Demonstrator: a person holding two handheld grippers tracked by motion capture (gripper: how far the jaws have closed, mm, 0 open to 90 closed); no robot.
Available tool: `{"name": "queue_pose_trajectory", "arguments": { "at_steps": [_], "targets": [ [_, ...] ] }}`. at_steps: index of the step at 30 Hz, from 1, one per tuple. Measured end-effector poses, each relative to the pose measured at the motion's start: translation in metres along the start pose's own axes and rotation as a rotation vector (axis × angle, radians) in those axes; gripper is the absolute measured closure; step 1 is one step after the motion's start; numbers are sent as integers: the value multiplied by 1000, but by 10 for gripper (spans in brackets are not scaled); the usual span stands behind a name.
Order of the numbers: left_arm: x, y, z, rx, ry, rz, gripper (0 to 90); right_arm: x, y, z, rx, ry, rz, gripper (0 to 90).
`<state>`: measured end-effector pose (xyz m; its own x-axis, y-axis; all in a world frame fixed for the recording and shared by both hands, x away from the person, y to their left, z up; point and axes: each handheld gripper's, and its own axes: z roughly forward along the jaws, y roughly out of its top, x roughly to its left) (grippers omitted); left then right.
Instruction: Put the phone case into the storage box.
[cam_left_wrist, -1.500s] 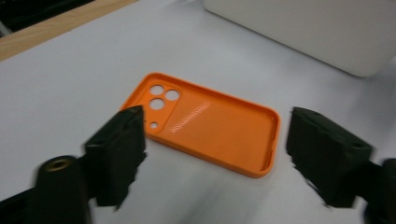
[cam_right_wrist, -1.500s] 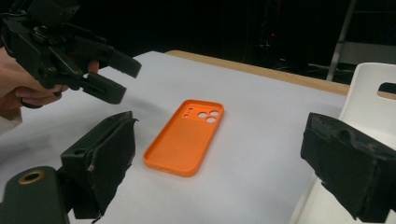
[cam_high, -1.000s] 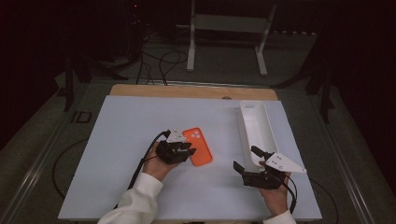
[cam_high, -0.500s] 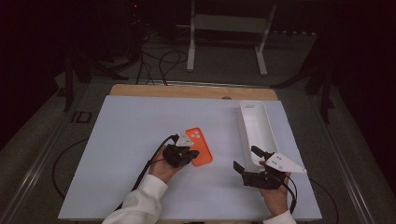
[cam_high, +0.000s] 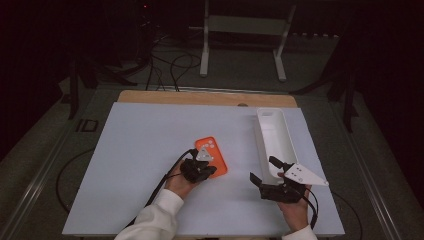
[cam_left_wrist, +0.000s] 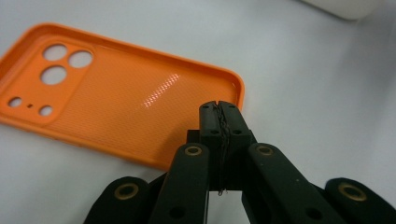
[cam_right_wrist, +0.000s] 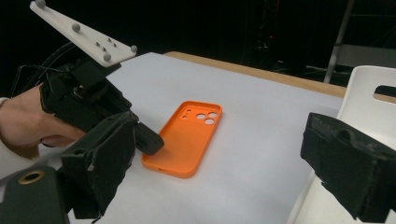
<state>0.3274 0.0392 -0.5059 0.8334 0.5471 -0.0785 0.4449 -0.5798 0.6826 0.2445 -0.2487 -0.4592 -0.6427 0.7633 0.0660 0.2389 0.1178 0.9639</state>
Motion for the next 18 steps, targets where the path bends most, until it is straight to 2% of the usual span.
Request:
{"name": "queue_pose_trajectory", "arguments": {
  "at_steps": [7,18],
  "targets": [
    [0,-4,7,48,22,1,900,0,0,0,1,-1,0,100],
    [2,-8,1,65,39,-13,900,0,0,0,-1,-2,2,100]
  ]
}}
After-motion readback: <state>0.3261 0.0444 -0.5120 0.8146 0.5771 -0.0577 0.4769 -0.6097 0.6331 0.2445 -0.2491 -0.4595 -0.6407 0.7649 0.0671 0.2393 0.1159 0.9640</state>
